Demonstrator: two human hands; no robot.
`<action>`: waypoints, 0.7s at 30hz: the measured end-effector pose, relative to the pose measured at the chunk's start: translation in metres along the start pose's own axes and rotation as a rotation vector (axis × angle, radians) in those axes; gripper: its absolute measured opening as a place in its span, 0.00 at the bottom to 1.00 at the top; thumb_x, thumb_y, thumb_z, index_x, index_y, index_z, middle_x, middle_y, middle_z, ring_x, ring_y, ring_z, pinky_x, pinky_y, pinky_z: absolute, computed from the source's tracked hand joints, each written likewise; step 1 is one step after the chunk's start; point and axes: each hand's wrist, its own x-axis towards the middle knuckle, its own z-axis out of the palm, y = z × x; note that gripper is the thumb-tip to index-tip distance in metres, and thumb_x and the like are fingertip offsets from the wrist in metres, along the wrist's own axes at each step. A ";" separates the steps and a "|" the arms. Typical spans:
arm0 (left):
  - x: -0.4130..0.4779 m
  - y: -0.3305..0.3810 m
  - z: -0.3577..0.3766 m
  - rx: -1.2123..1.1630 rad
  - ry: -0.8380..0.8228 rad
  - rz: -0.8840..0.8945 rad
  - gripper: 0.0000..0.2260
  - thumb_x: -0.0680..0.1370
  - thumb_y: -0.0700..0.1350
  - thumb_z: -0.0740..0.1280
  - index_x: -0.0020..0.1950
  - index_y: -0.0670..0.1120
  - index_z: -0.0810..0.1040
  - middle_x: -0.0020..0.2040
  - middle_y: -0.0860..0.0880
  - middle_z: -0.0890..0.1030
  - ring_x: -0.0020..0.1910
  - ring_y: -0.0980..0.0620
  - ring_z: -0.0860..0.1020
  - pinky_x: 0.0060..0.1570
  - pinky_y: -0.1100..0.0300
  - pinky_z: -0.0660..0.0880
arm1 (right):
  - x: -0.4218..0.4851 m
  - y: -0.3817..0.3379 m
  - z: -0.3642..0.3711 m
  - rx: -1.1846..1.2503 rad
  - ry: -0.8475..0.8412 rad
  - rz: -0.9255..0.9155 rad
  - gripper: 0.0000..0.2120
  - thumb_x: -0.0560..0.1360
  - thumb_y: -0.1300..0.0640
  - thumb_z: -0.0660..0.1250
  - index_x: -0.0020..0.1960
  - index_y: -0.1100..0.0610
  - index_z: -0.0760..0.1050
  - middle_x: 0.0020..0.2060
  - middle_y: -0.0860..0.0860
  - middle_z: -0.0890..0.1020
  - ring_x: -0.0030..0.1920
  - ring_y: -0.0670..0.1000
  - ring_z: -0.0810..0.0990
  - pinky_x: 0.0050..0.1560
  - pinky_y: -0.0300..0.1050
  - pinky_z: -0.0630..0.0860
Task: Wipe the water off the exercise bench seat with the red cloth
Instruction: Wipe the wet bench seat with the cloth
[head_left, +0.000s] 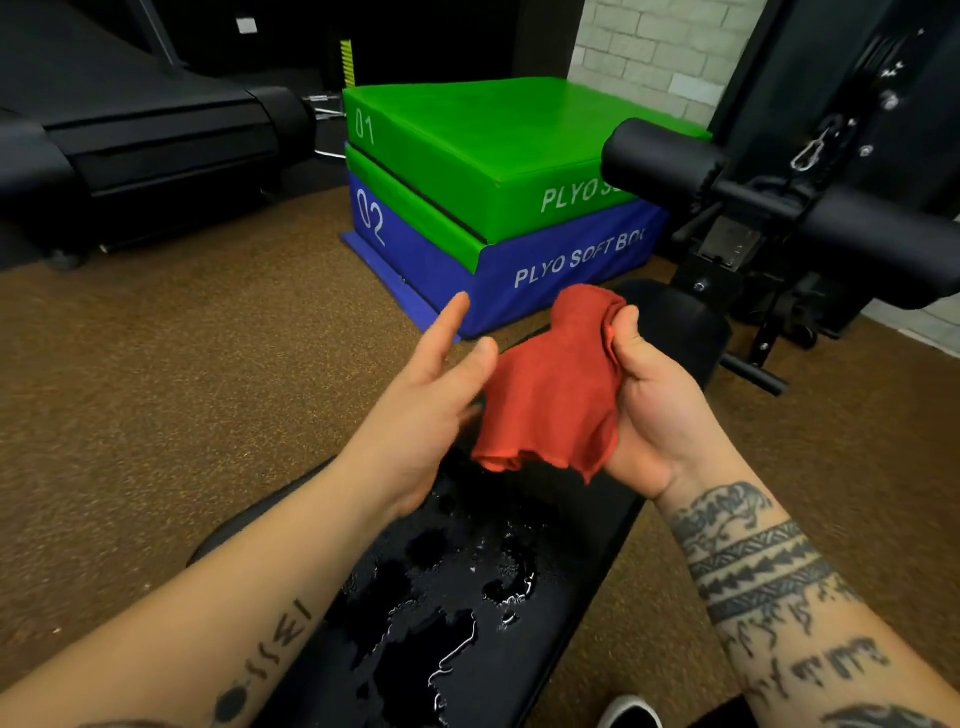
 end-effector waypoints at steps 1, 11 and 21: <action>-0.003 -0.001 0.001 0.166 -0.065 0.092 0.27 0.76 0.55 0.69 0.74 0.63 0.66 0.73 0.60 0.69 0.73 0.59 0.68 0.75 0.51 0.62 | 0.000 0.000 0.000 0.003 -0.014 0.000 0.29 0.75 0.39 0.58 0.66 0.59 0.76 0.56 0.61 0.84 0.55 0.58 0.85 0.51 0.58 0.83; -0.002 0.001 0.015 0.246 0.122 0.126 0.09 0.78 0.40 0.69 0.54 0.52 0.82 0.45 0.50 0.86 0.42 0.51 0.82 0.53 0.45 0.81 | -0.009 0.010 -0.002 -0.619 0.228 -0.488 0.26 0.70 0.42 0.75 0.63 0.54 0.77 0.53 0.52 0.84 0.51 0.50 0.83 0.54 0.55 0.80; 0.000 0.010 -0.014 0.477 0.069 -0.032 0.15 0.77 0.39 0.67 0.58 0.56 0.82 0.54 0.57 0.85 0.50 0.59 0.82 0.57 0.53 0.79 | -0.003 0.011 -0.029 -0.703 0.482 -0.525 0.11 0.79 0.60 0.67 0.59 0.52 0.79 0.51 0.49 0.84 0.50 0.44 0.83 0.59 0.44 0.79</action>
